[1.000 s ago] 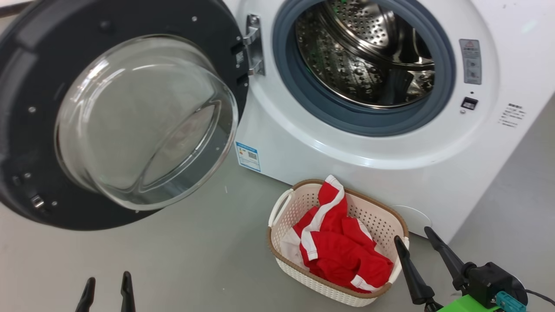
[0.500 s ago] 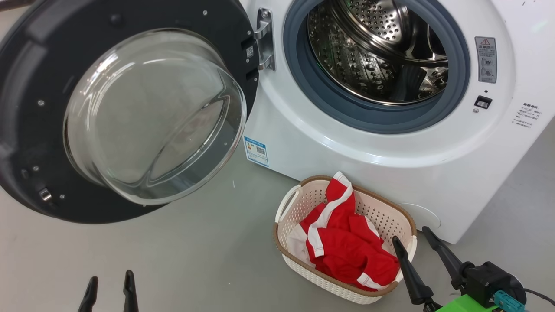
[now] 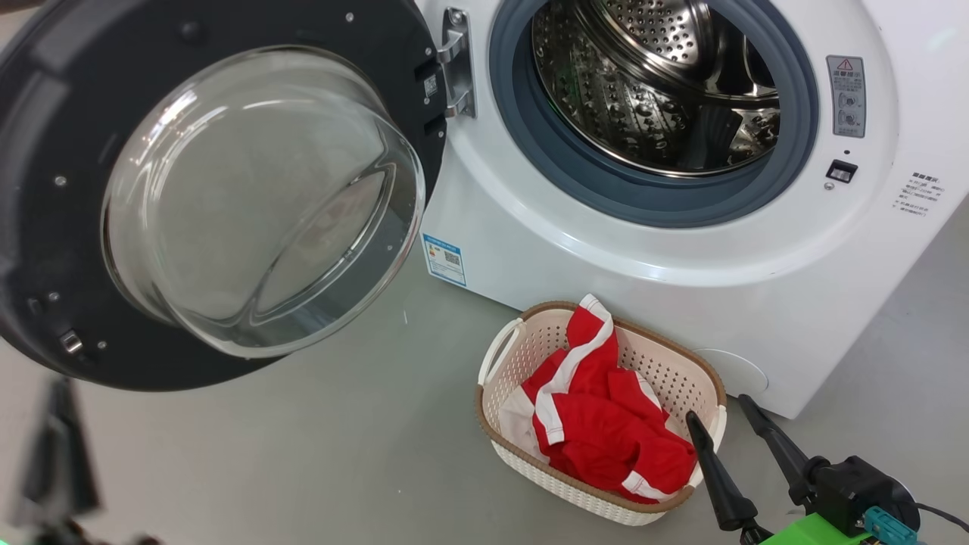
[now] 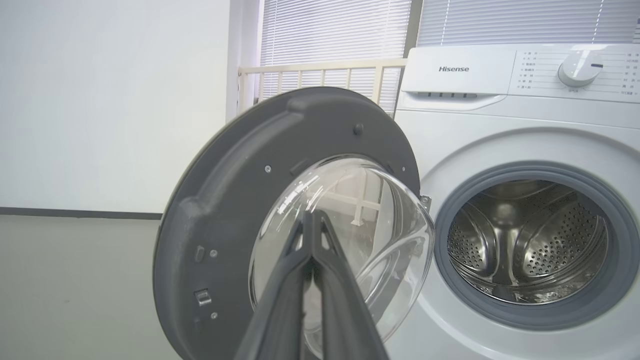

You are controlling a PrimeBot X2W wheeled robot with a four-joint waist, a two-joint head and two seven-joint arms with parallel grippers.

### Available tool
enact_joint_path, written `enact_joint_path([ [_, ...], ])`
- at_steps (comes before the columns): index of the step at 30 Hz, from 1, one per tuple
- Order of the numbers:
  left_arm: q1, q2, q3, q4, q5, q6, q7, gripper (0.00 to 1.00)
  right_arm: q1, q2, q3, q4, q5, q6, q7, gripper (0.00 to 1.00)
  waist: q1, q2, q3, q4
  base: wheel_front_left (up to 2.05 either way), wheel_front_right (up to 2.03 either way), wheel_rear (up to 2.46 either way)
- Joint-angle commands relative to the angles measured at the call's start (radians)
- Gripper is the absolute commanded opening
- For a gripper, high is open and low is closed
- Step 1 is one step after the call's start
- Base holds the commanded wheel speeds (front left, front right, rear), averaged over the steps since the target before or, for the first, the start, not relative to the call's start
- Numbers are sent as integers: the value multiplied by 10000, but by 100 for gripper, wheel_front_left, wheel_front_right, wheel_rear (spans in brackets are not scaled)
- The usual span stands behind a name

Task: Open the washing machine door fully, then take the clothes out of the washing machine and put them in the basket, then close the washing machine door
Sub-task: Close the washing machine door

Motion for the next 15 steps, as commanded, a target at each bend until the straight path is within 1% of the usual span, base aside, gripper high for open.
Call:
enact_joint_path([
  [1, -756, 446, 696, -514, 116, -119, -49, 0, -315, -83, 161, -254, -15, 63, -65, 100, 0, 0, 39, -21, 0, 0, 0],
  [2, -1013, 615, 904, -617, 96, -163, -49, 0, -319, -88, 161, -253, -20, 63, -65, 100, 0, 0, 61, -34, 0, 0, 0],
  [3, -1013, 615, 904, -617, 96, -163, -49, 0, -319, -88, 161, -253, -20, 63, -65, 100, 0, 0, 61, -34, 0, 0, 0],
  [7, -2053, 1317, 1627, -749, -285, -250, -49, 0, -390, -125, 219, -232, -32, 63, -65, 100, 0, 0, 159, -148, 0, 0, 0],
  [10, -2640, 2039, 1808, -672, -784, -260, -49, 0, -452, -115, 281, -213, -49, 63, -65, 100, 0, 0, 212, -265, 0, 0, 0],
  [15, -3467, 3082, 2051, -334, -1704, -264, -49, 0, -470, -59, 296, -230, -99, 63, -65, 100, 0, 0, 355, -352, 0, 0, 0],
])
